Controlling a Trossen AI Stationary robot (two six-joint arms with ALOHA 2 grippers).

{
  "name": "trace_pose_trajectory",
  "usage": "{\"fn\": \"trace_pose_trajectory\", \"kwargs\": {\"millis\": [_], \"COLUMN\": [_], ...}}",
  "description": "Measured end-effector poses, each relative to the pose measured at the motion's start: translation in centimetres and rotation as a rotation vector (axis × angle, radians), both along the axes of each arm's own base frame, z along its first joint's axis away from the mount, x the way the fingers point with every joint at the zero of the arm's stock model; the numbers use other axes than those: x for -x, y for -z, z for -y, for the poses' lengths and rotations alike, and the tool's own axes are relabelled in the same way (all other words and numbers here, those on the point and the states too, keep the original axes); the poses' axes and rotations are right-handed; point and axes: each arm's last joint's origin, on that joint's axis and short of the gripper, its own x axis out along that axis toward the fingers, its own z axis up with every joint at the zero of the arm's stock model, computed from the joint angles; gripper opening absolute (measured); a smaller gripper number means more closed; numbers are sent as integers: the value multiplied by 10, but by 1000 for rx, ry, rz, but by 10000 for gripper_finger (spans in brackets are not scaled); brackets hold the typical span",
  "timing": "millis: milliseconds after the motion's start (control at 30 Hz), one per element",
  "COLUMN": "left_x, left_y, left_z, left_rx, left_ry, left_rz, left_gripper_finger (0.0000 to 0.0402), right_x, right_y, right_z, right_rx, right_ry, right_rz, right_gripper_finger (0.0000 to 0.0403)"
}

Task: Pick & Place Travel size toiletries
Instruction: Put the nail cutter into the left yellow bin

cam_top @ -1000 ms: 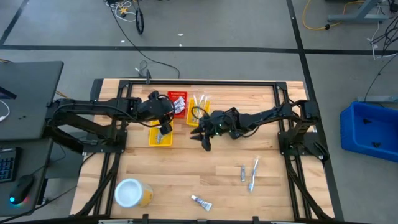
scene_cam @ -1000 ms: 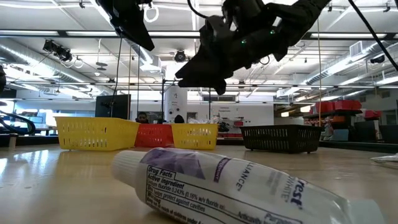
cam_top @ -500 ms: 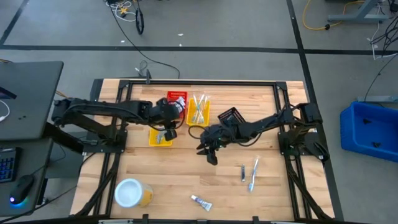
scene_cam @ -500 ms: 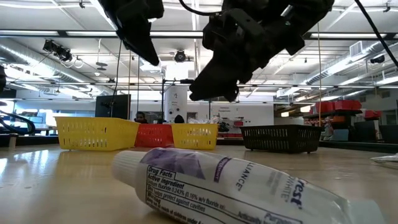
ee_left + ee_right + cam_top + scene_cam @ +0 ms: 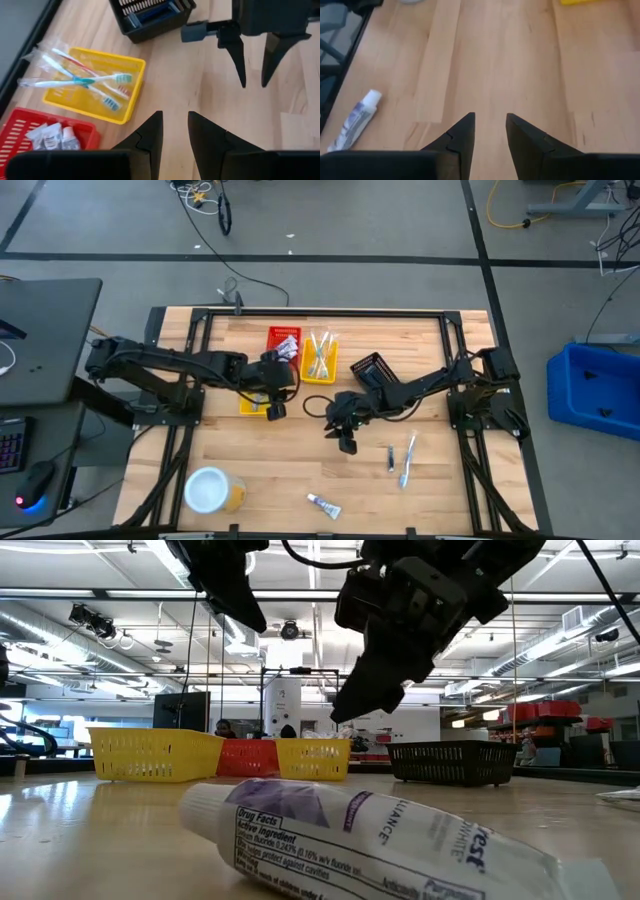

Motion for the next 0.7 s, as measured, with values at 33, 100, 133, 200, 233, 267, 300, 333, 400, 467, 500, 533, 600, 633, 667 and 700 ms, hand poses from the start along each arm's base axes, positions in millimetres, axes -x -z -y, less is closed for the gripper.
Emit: {"fn": "trace_pose_trajectory", "kwargs": {"millis": [33, 100, 133, 200, 233, 267, 300, 333, 400, 467, 500, 533, 600, 633, 667, 700], "left_x": [0, -1, -2, -4, -5, -8, -10, -10, -15, -17, -18, -20, -22, -23, -23, -24], "left_y": [1, 1, 2, 6, 9, 11, 12, 15, 20, 25, 27, 27, 29, 29, 28, 27], "left_z": [1, 3, 5, 8, 10, 12, 14, 16, 18, 19, 19, 19, 19, 19, 18, 19], "left_rx": [2, 9, 9, 8, 6, 4, 3, -2, -12, -25, -28, -32, -42, -46, -49, -49], "left_ry": [3, 5, 9, 24, 39, 57, 76, 93, 114, 128, 128, 128, 115, 109, 105, 104], "left_rz": [-4, 0, 2, -20, -34, -34, -41, -61, -69, -98, -98, -93, -84, -82, -69, -58], "left_gripper_finger": [98, 98, 98, 98, 98, 98, 98, 98, 98, 98, 98, 98, 98, 98, 98, 98], "right_x": [1, 3, 4, 7, 9, 10, 12, 14, 19, 26, 30, 35, 44, 48, 52, 57], "right_y": [1, 2, 4, 6, 7, 8, 9, 11, 11, 7, 2, -5, -17, -21, -23, -25], "right_z": [-1, -2, -3, -5, -5, -6, -7, -7, -8, -8, -7, -6, -5, -4, -4, -4], "right_rx": [2, 6, 9, 12, 12, 12, 13, 15, 15, -4, -22, -36, -75, -100, -135, -178], "right_ry": [-4, -9, -12, -14, -13, -13, -12, -12, -7, 22, 45, 77, 158, 206, 260, 311], "right_rz": [-10, -36, -53, -90, -108, -129, -150, -172, -224, -325, -374, -435, -513, -547, -591, -636], "right_gripper_finger": [117, 115, 114, 114, 115, 114, 114, 113, 113, 114, 116, 117, 121, 124, 127, 131]}}
